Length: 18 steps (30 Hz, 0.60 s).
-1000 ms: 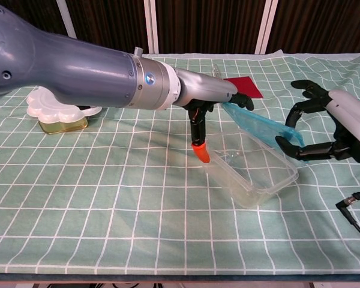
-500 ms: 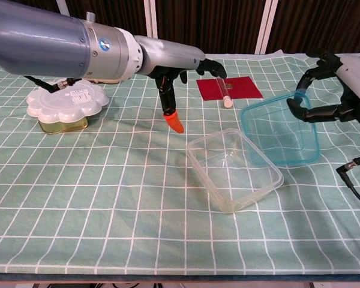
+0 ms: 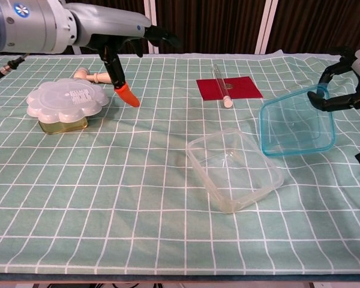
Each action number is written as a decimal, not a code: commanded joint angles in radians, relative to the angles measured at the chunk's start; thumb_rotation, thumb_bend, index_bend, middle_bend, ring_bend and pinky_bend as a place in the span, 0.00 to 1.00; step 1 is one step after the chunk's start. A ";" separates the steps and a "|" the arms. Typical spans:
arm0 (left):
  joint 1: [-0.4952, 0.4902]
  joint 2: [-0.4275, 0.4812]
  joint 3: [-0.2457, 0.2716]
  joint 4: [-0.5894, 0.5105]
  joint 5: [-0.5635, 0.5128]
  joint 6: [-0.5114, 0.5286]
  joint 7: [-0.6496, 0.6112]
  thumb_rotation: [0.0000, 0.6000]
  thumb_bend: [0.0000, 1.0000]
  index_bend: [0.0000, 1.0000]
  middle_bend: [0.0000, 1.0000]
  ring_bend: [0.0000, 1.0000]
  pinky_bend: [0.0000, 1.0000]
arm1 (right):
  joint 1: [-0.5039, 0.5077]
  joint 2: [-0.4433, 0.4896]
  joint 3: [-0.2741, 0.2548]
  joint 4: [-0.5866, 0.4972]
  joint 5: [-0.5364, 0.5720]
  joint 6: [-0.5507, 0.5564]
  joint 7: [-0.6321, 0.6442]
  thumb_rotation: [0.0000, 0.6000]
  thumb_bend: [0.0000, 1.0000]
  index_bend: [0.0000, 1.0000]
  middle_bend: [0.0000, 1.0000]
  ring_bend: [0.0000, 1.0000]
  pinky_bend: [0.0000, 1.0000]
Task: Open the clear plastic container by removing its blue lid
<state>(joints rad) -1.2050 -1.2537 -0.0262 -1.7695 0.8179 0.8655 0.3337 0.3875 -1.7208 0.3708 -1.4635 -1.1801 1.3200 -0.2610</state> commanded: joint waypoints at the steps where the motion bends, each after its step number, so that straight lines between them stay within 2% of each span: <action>1: 0.028 0.031 0.000 -0.024 0.026 0.017 -0.008 1.00 0.00 0.00 0.00 0.03 0.17 | 0.027 0.011 0.027 0.024 0.069 -0.036 -0.066 1.00 0.50 0.11 0.01 0.00 0.00; 3: 0.046 0.052 0.000 -0.041 0.042 0.030 -0.011 1.00 0.00 0.00 0.00 0.03 0.17 | 0.038 0.022 0.046 0.027 0.120 -0.048 -0.112 1.00 0.48 0.00 0.00 0.00 0.00; 7: 0.095 0.095 -0.001 -0.083 0.079 0.082 -0.017 1.00 0.00 0.00 0.00 0.03 0.17 | 0.058 0.058 0.068 0.021 0.155 -0.038 -0.193 1.00 0.45 0.00 0.00 0.00 0.00; 11: 0.149 0.134 0.008 -0.128 0.109 0.133 -0.024 1.00 0.00 0.00 0.00 0.03 0.17 | 0.043 0.099 0.070 -0.020 0.164 -0.020 -0.190 1.00 0.45 0.00 0.00 0.00 0.00; 15: 0.219 0.181 0.038 -0.188 0.161 0.198 -0.009 1.00 0.00 0.00 0.00 0.03 0.17 | -0.002 0.168 0.036 -0.101 0.153 -0.005 -0.168 1.00 0.44 0.00 0.00 0.00 0.00; 18: 0.299 0.226 0.084 -0.250 0.227 0.281 0.010 1.00 0.00 0.00 0.00 0.00 0.15 | -0.054 0.239 -0.015 -0.180 0.121 0.011 -0.147 1.00 0.42 0.00 0.00 0.00 0.00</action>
<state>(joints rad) -0.9613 -1.0641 0.0216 -1.9728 0.9952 1.0898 0.3281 0.3750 -1.5340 0.3951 -1.5884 -1.0350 1.3154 -0.4281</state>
